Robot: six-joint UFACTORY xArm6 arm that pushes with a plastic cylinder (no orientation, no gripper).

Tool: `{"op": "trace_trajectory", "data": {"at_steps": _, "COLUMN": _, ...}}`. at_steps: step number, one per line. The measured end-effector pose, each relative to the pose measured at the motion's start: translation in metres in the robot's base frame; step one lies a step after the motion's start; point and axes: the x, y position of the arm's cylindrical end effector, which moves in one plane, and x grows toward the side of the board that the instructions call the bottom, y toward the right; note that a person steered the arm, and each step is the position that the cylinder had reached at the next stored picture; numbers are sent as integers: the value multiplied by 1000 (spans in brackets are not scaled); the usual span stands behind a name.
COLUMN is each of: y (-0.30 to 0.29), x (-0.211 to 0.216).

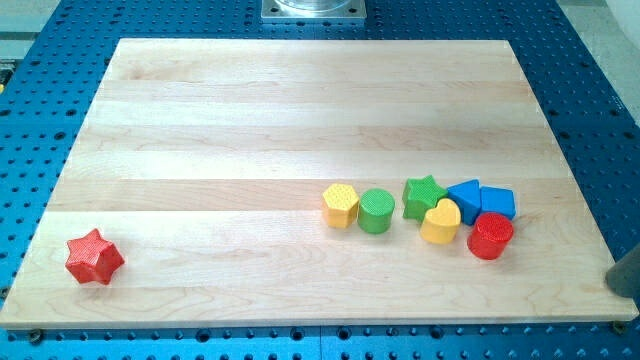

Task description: Move the red circle to the right of the red star

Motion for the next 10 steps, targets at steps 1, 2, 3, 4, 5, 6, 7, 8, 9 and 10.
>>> {"op": "trace_trajectory", "data": {"at_steps": 1, "y": 0, "x": 0}}
{"op": "trace_trajectory", "data": {"at_steps": 2, "y": 0, "x": -5}}
{"op": "trace_trajectory", "data": {"at_steps": 3, "y": -41, "x": -15}}
{"op": "trace_trajectory", "data": {"at_steps": 4, "y": -80, "x": -38}}
{"op": "trace_trajectory", "data": {"at_steps": 5, "y": -146, "x": -45}}
{"op": "trace_trajectory", "data": {"at_steps": 6, "y": -244, "x": -46}}
{"op": "trace_trajectory", "data": {"at_steps": 7, "y": -335, "x": -49}}
{"op": "trace_trajectory", "data": {"at_steps": 8, "y": -408, "x": -44}}
{"op": "trace_trajectory", "data": {"at_steps": 9, "y": -461, "x": -44}}
{"op": "trace_trajectory", "data": {"at_steps": 10, "y": -462, "x": -44}}
